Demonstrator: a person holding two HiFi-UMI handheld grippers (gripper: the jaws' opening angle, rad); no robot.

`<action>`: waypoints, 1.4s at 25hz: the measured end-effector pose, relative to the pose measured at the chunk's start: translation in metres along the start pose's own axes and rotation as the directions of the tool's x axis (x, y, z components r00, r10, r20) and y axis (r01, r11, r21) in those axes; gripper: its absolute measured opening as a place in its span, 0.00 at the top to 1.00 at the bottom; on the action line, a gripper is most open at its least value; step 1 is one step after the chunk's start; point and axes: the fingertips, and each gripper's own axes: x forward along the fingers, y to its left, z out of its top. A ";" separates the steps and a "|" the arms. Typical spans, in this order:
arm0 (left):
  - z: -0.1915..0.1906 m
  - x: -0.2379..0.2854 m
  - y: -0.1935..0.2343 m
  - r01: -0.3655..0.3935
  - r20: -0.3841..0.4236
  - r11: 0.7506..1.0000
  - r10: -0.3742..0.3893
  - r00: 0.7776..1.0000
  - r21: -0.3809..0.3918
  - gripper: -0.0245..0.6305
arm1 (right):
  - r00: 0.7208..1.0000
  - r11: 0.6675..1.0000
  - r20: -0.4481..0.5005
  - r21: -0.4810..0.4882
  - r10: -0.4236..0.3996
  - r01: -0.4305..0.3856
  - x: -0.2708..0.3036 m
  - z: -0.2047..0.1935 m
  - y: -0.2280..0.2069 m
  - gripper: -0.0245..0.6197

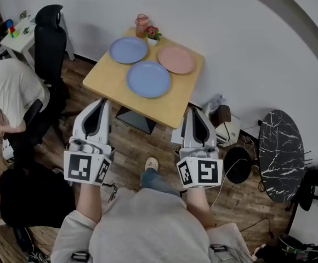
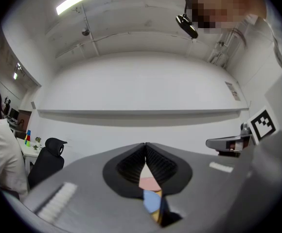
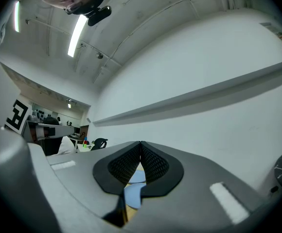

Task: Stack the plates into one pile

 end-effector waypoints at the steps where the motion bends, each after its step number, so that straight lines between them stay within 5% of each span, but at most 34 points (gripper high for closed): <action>1: 0.000 0.009 0.002 -0.004 0.003 1.000 0.004 1.000 0.001 0.87 | 1.000 1.000 0.003 0.000 0.007 -0.007 0.010 0.000 -0.004 0.96; 19: -0.016 0.153 0.015 -0.075 0.028 0.996 0.074 0.997 0.039 0.87 | 0.994 0.995 0.039 0.015 0.100 -0.101 0.151 -0.009 -0.084 0.96; 35: -0.050 0.204 0.027 -0.095 -0.027 0.995 0.096 0.995 0.038 0.87 | 0.993 0.990 -0.013 0.081 0.115 -0.113 0.206 -0.045 -0.109 0.96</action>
